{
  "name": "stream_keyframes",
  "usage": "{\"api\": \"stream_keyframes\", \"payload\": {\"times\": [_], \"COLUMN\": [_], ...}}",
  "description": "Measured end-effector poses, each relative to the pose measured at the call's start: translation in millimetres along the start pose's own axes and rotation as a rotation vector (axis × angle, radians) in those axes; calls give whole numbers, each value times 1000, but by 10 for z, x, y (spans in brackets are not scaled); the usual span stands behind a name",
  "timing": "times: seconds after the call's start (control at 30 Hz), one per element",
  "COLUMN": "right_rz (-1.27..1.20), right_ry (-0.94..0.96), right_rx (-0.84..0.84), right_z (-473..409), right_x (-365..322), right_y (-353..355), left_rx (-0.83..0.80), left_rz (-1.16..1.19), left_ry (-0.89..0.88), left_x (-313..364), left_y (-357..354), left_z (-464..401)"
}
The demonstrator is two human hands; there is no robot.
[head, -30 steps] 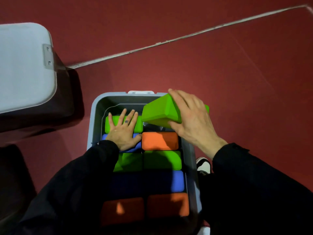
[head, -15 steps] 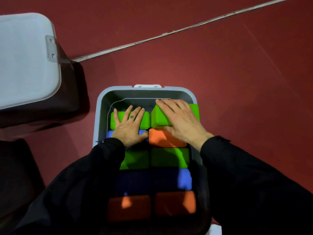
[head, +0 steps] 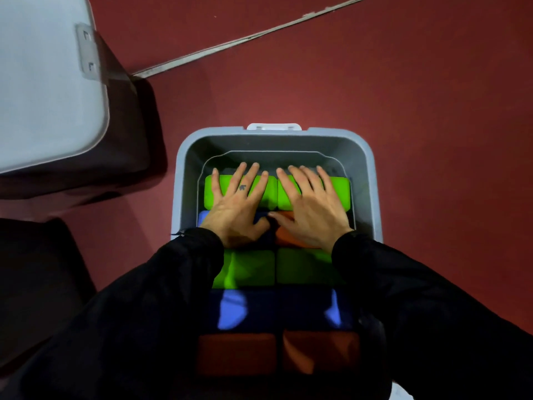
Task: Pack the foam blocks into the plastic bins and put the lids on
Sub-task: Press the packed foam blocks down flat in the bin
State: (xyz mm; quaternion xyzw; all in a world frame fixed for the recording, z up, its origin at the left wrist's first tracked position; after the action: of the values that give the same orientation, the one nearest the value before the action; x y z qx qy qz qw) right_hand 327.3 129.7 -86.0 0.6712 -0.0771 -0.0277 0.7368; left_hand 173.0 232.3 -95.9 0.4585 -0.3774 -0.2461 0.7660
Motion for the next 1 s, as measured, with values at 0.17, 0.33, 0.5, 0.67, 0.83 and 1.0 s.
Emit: {"api": "stream_keyframes", "payload": {"times": [0.17, 0.33, 0.5, 0.67, 0.83, 1.0], "right_rz": [-49, -121, -109, 29, 144, 157], "right_ry": [6, -13, -36, 133, 45, -62], "right_rx": [-81, -127, -210, -325, -319, -206], "right_z": [85, 763, 1517, 2122, 2474, 2565], "right_x": [-75, -255, -401, -660, -790, -896], "right_y": [58, 292, 403, 282, 25, -23], "left_rx": [31, -5, -117, -267, -227, -131], "left_rz": [-57, -121, -168, -262, -219, -141], "left_ry": [59, 92, -65, -74, -45, 12], "left_x": [137, 368, 545, 474, 626, 568], "left_y": [-31, -219, -361, -511, -607, -699], "left_z": [360, 1284, 2087, 2364, 2516, 2594]}}
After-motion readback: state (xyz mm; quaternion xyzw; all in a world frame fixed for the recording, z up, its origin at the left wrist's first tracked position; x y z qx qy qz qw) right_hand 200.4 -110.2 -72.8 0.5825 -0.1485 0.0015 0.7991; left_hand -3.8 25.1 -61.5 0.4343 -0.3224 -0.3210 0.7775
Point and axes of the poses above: each hand's wrist, its own z-axis away from the middle knuckle, its own y-axis out of the back of the hand, x = y × z, the point moved 3 cm from there along -z, towards the middle knuckle, and after that the axes turned 9 degrees about z, right-handed, at the moved point
